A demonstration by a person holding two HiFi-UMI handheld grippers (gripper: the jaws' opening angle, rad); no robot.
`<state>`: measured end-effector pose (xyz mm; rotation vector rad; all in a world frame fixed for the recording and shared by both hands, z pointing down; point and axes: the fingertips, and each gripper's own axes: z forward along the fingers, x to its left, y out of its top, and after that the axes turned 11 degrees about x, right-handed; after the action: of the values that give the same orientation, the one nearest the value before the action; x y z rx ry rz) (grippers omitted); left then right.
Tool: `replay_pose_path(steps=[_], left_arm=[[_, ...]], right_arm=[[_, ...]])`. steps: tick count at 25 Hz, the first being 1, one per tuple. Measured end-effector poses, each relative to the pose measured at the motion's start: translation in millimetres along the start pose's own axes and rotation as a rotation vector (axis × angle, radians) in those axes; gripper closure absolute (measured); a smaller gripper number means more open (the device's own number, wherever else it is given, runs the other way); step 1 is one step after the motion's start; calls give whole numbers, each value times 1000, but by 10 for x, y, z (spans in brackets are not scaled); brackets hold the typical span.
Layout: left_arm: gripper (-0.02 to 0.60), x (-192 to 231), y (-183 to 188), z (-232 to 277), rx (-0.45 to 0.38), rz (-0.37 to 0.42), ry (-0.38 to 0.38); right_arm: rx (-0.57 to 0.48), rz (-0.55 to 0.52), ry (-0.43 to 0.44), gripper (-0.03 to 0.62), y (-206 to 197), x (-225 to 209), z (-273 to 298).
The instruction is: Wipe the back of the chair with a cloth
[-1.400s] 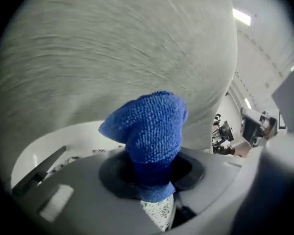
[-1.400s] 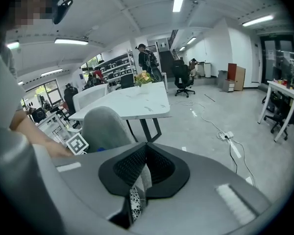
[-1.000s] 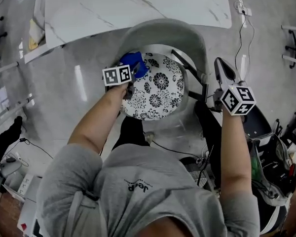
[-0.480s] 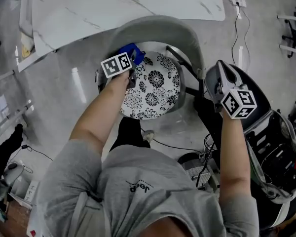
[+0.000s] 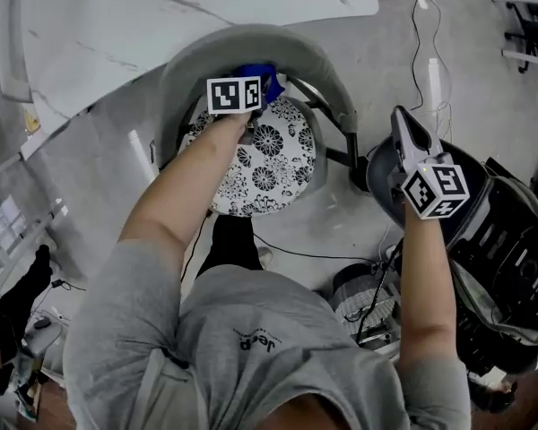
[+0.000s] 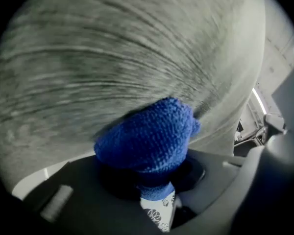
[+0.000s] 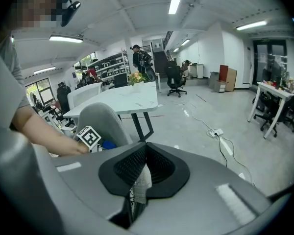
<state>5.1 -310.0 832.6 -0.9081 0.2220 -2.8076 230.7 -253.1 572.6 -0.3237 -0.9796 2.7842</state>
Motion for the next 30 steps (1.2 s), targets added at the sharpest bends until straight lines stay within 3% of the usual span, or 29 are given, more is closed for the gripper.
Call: replay_pose_path(steps=[2,6,9,11,13,16,19,24,30], left_arm=[[408,-195,18,87,26,84,3],[408,-580,-15,271,107,323,12],[409,-926,-87,421,170,483,-16],[408,-1124,-143,486,195,542,-44],[408,-1188,-185,488,186,543,-68],[408,-1125,-243,397,116,474,-124],[408,-790,-328,211,37,319,-137],[408,287,-686,-226,-51,-41,-34],[408,1038,-948,-539,-141,-257,50]], right_arm=[[-2,8,-8,591,-33,-63,-44],[-6,25,-19,590,-92,-154,-102],[-5,29,-26,590,-137,-183,-125],[-5,29,-29,590,-159,-180,-151],[-7,24,-30,589,-168,-162,-182],[-13,18,-27,589,-165,-146,-209],[-17,13,-21,589,-176,-114,-217],[-7,-4,3,590,-181,73,-149],[-4,-39,40,589,-31,293,66]])
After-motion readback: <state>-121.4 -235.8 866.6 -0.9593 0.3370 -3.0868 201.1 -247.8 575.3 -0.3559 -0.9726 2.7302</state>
